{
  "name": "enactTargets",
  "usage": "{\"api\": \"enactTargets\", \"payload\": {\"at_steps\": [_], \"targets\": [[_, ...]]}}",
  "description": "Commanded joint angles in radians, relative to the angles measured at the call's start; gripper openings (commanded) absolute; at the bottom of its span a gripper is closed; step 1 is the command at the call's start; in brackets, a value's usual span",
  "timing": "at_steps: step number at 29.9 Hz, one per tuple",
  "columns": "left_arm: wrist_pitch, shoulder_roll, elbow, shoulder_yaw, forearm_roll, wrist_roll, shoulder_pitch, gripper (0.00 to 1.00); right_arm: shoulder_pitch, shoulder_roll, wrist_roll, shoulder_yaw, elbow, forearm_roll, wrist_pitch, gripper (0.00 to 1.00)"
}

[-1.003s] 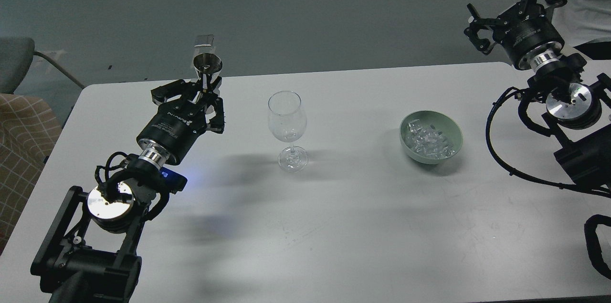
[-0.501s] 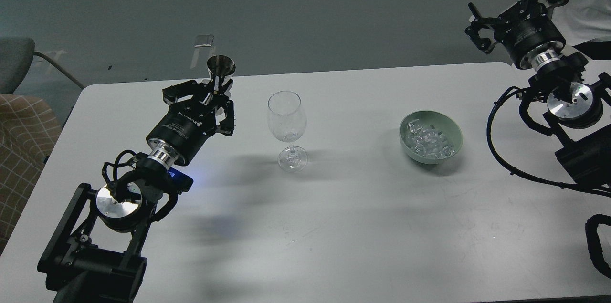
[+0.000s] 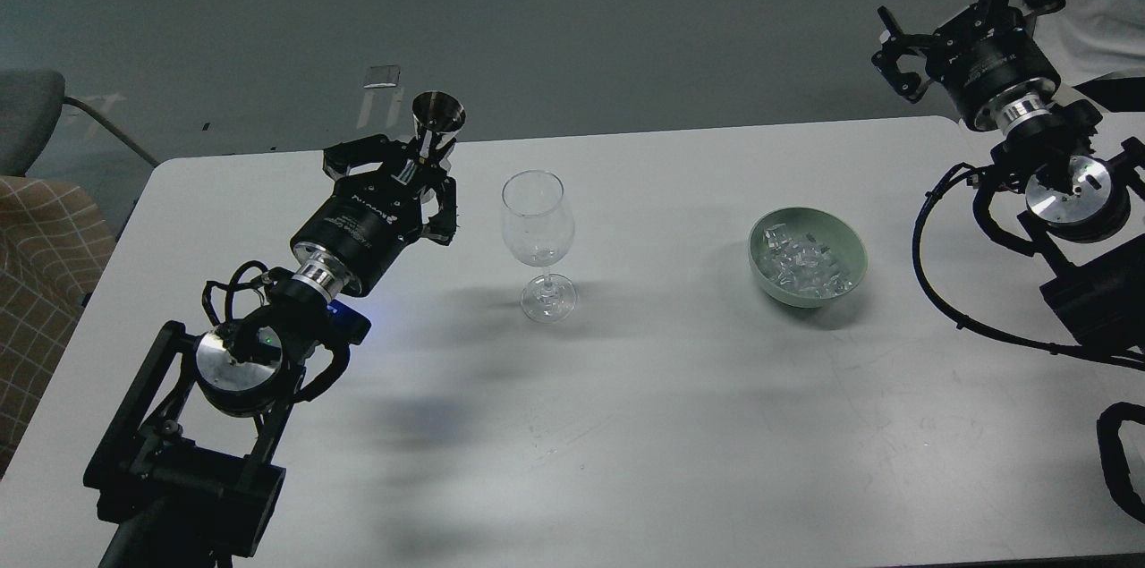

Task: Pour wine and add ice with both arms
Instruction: 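Bring the held jigger over the wine glass rim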

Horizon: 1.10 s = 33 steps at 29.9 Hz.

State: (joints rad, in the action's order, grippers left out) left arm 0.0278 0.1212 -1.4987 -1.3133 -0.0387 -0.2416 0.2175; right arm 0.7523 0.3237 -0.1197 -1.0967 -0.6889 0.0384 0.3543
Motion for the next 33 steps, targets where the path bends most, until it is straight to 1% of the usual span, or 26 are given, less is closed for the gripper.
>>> {"api": "enactTargets", "payload": {"at_steps": [1,9,19,24,33], "targets": [[0.003,-0.002,0.0,0.009,-0.009,0.001,0.006,0.0,0.001,0.0,0.0,0.0,0.0,0.0,0.0,1.0],[0.015,0.0,-0.002,0.038,-0.038,0.002,0.022,0.0,-0.002,0.011,0.0,0.0,-0.001,0.0,0.0,1.0],[0.014,0.002,-0.003,0.042,-0.082,0.002,0.02,0.0,0.001,0.011,0.0,0.0,-0.001,0.0,0.0,1.0],[0.015,-0.002,-0.003,0.04,-0.173,0.002,0.017,0.0,-0.001,0.011,0.0,0.0,-0.001,0.0,0.0,1.0],[0.014,0.0,-0.003,0.045,-0.184,0.002,0.019,0.0,0.001,0.012,0.0,0.0,-0.003,-0.002,0.0,1.0]]}}
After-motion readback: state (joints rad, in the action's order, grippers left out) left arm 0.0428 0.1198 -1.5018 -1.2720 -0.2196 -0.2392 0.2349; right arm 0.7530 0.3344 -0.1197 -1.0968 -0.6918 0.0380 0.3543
